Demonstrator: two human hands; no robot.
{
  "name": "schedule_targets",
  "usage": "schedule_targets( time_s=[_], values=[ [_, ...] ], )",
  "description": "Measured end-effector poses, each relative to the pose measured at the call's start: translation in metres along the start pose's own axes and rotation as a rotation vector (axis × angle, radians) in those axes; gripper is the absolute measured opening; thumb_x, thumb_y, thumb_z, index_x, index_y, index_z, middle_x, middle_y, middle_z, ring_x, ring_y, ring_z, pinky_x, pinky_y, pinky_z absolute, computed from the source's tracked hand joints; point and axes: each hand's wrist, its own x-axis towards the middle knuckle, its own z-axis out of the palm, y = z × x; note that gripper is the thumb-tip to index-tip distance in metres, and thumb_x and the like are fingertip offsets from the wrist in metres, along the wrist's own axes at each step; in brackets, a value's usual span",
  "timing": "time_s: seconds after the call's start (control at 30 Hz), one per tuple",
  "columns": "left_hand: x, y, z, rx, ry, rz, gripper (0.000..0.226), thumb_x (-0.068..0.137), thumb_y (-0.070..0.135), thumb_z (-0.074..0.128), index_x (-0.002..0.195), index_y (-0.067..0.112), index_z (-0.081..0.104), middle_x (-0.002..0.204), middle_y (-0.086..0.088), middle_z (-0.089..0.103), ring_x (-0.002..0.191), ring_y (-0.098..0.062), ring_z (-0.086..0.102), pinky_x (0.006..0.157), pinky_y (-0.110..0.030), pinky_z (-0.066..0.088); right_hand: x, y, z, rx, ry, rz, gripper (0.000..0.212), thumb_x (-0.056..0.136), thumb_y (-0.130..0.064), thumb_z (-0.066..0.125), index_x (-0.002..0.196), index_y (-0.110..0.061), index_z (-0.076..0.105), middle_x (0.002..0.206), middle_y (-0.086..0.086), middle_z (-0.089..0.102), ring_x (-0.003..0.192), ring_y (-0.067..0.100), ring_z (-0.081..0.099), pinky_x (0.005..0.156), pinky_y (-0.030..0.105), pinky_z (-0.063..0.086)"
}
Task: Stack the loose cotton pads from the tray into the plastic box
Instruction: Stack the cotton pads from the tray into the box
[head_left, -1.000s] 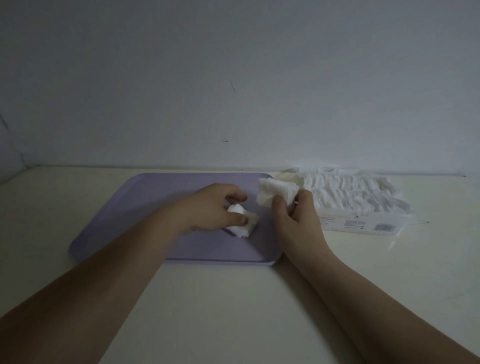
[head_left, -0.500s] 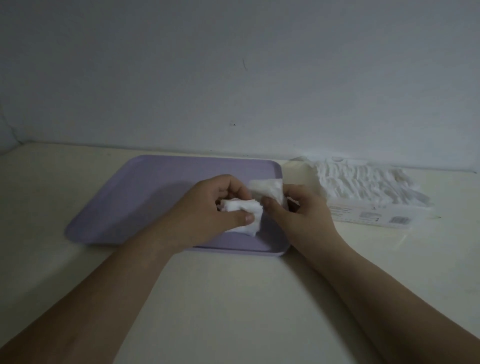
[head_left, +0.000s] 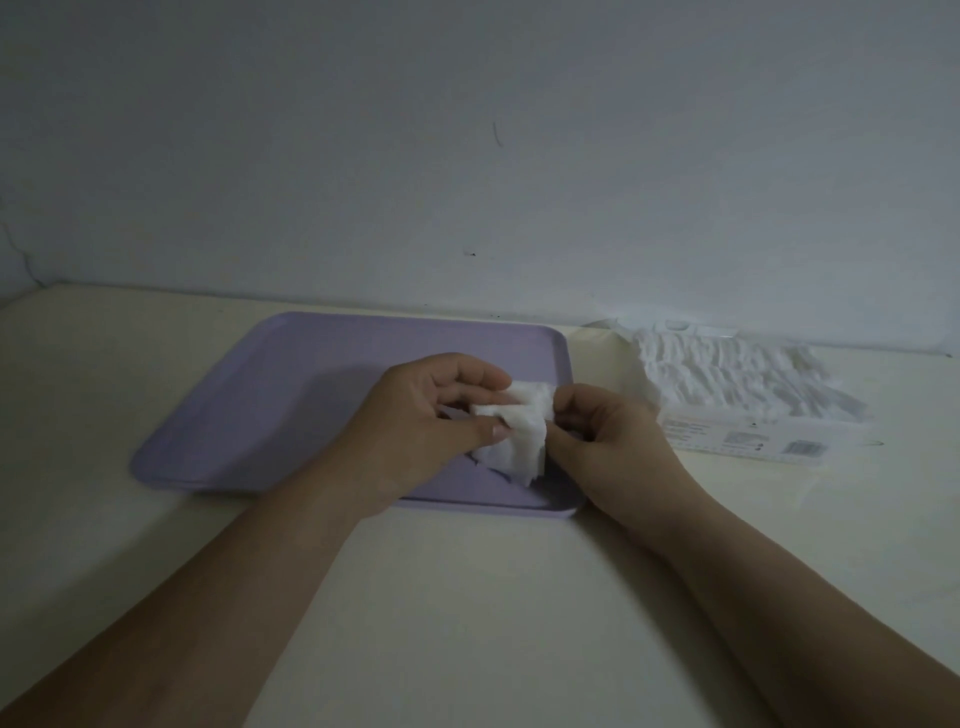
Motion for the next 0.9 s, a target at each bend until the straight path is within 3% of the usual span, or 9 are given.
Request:
schedule_targets(
  time_s=[0.2,0.3,0.37,0.43,0.53,0.6,0.73,0.83,0.9],
  values=[
    [0.004,-0.004,-0.002,-0.032,0.072,0.029,0.037,0.078,-0.003,0.084,0.098,0.028,0.076,0.098,-0.006,0.08,0.087,-0.02,0.073,0.077,-0.037,0.061,0.002,-0.001,0.0,0.112,-0.053,0.053,0.012,0.086,-0.013,0.068,0.093,-0.019,0.075,0.094,-0.001,0.081,0.091,0.015,0.075,0.086,0.035,0.057],
    [0.004,-0.005,-0.001,-0.009,0.079,0.064,0.039,0.08,-0.007,0.081,0.101,0.026,0.075,0.099,-0.006,0.079,0.09,-0.02,0.074,0.078,-0.034,0.061,0.0,-0.006,-0.001,0.264,-0.114,0.077,0.023,0.08,-0.026,0.078,0.098,-0.013,0.072,0.097,0.002,0.08,0.091,0.014,0.073,0.083,0.031,0.054],
    [0.005,-0.004,0.001,0.013,0.089,0.095,0.04,0.078,-0.007,0.082,0.1,0.025,0.075,0.098,-0.003,0.08,0.09,-0.017,0.074,0.078,-0.03,0.06,-0.003,-0.006,0.0,0.216,-0.1,0.062,0.032,0.081,-0.027,0.087,0.103,-0.012,0.07,0.101,0.003,0.08,0.098,0.018,0.076,0.091,0.037,0.059],
    [0.004,-0.004,0.001,0.045,0.103,0.111,0.041,0.074,0.002,0.087,0.104,0.026,0.074,0.1,0.002,0.078,0.088,-0.012,0.071,0.078,-0.027,0.058,-0.003,-0.005,0.003,0.106,-0.046,0.028,0.025,0.084,-0.02,0.085,0.102,-0.013,0.07,0.1,0.001,0.081,0.098,0.019,0.076,0.097,0.046,0.058],
    [0.006,-0.01,-0.001,0.206,0.105,0.039,0.068,0.063,0.029,0.09,0.126,0.036,0.065,0.112,0.01,0.066,0.086,-0.01,0.062,0.075,-0.026,0.056,-0.001,0.0,0.003,0.079,-0.018,-0.012,0.018,0.087,-0.009,0.08,0.1,-0.013,0.069,0.102,0.002,0.08,0.1,0.02,0.076,0.099,0.05,0.056],
    [0.007,-0.012,-0.002,0.323,0.107,-0.002,0.076,0.062,0.033,0.094,0.13,0.038,0.062,0.106,0.012,0.06,0.076,-0.007,0.053,0.07,-0.021,0.049,-0.001,0.0,0.002,0.045,-0.04,-0.045,0.019,0.088,-0.008,0.078,0.102,-0.015,0.067,0.105,0.001,0.079,0.104,0.018,0.075,0.101,0.048,0.055],
    [0.006,-0.011,-0.001,0.287,0.039,0.028,0.027,0.074,0.017,0.091,0.092,0.031,0.075,0.062,0.016,0.051,0.056,-0.003,0.04,0.055,-0.016,0.035,-0.004,-0.002,0.004,-0.113,-0.012,-0.057,0.041,0.09,-0.006,0.072,0.125,-0.022,0.059,0.115,-0.01,0.071,0.105,0.0,0.068,0.1,0.03,0.053],
    [0.006,-0.012,-0.001,0.28,0.008,0.014,0.024,0.077,0.016,0.089,0.093,0.025,0.073,0.059,0.01,0.045,0.055,-0.008,0.038,0.053,-0.02,0.032,-0.008,-0.006,0.004,-0.219,-0.036,-0.094,0.07,0.093,-0.005,0.066,0.152,-0.034,0.041,0.124,-0.021,0.057,0.108,-0.015,0.056,0.096,0.008,0.042],
    [0.007,-0.013,-0.002,0.269,-0.015,0.01,0.026,0.079,0.017,0.088,0.099,0.022,0.072,0.06,0.0,0.051,0.056,-0.01,0.042,0.055,-0.023,0.034,-0.01,-0.006,0.007,-0.332,-0.098,-0.128,0.074,0.097,-0.007,0.061,0.158,-0.035,0.03,0.113,-0.029,0.05,0.097,-0.014,0.056,0.093,0.013,0.039]
  ],
)
